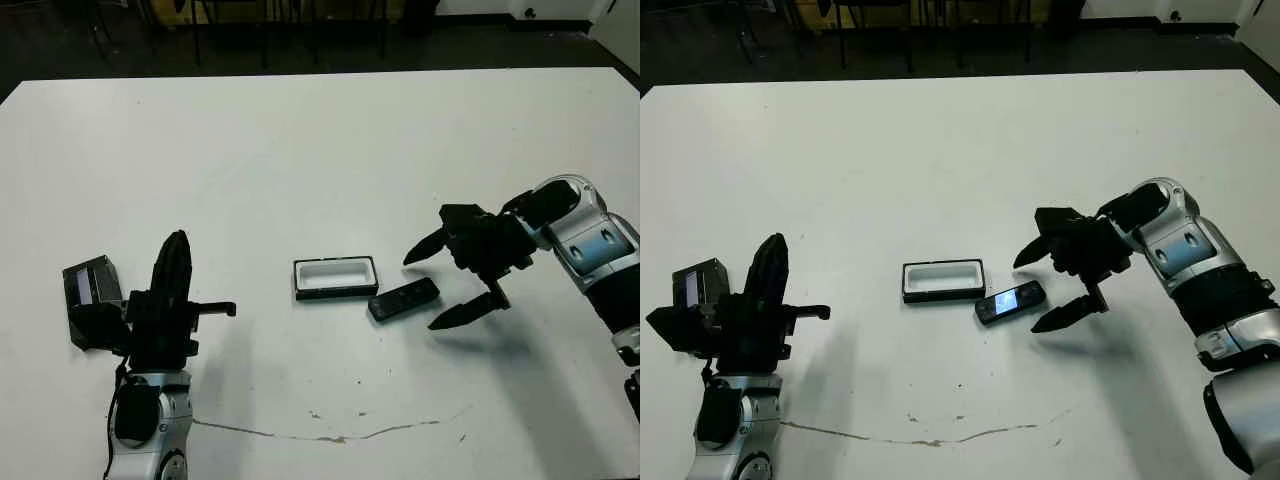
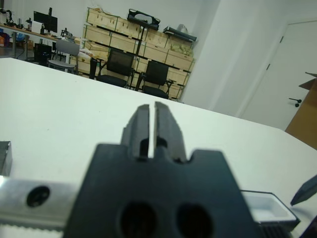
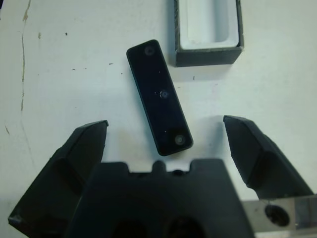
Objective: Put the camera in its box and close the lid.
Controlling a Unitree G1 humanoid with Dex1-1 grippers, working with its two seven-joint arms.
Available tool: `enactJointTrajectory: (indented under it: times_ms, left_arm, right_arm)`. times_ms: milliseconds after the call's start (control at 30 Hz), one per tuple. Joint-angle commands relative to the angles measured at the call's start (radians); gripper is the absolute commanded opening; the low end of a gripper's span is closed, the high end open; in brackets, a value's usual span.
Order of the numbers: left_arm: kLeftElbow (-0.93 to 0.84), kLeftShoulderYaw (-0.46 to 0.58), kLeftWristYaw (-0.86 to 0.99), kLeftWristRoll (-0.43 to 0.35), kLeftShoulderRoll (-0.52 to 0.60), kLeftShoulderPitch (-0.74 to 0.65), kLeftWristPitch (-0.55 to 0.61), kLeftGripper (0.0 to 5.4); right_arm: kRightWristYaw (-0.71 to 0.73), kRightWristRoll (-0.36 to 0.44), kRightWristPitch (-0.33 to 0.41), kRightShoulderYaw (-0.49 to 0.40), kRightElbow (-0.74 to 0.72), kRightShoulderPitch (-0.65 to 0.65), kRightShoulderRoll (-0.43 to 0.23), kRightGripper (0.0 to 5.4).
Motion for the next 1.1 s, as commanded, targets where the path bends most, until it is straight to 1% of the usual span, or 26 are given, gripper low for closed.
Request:
enactJointTrajectory:
  times_ms: [33,133,267,467,533,600,700,867,967,1033,1100]
  left_arm:
    - [0.014,0.003,0.002,0.005,0.003,0.028,0.003,0.0]
    - [0.009,0.002,0.005,0.007,0.004,0.03,0.01,0.0]
    - [0.007,0.002,0.006,0.008,0.004,0.03,0.012,0.0]
    - [0.006,0.002,0.012,0.009,-0.001,0.031,0.013,0.0]
    - [0.008,0.002,0.01,0.013,0.003,0.029,0.01,0.0]
    - [0.007,0.003,0.009,0.011,0.004,0.029,0.011,0.0]
    - [0.011,0.004,0.005,0.007,0.002,0.028,0.005,0.0]
    - [0.008,0.009,0.001,-0.003,0.002,0.029,0.006,0.0]
    - [0.006,0.011,0.005,-0.001,0.003,0.03,0.007,0.0]
    - [0.009,0.013,0.001,0.003,0.006,0.029,0.002,0.0]
    - [0.009,0.014,-0.001,0.006,0.009,0.028,0.0,0.0]
  right_arm:
    - [0.005,-0.011,0.017,-0.004,-0.006,0.022,0.006,5.39]
    - [-0.016,-0.013,0.061,-0.015,-0.038,0.043,-0.002,5.39]
    - [-0.042,-0.019,0.097,-0.031,-0.089,0.073,-0.015,4.94]
    - [-0.071,-0.024,0.156,-0.048,-0.166,0.113,-0.033,3.85]
    - [-0.076,-0.026,0.137,-0.05,-0.17,0.122,-0.034,3.47]
    - [-0.07,-0.027,0.145,-0.045,-0.165,0.12,-0.033,3.13]
    - [-0.066,-0.037,0.133,-0.039,-0.167,0.118,-0.039,2.56]
    - [-0.028,-0.031,0.188,-0.041,-0.265,0.113,-0.086,1.64]
    - [-0.045,-0.039,0.227,-0.053,-0.308,0.131,-0.119,1.12]
    - [-0.057,-0.03,0.224,-0.069,-0.323,0.15,-0.13,0.75]
    - [-0.078,-0.047,0.235,-0.07,-0.357,0.163,-0.147,0.46]
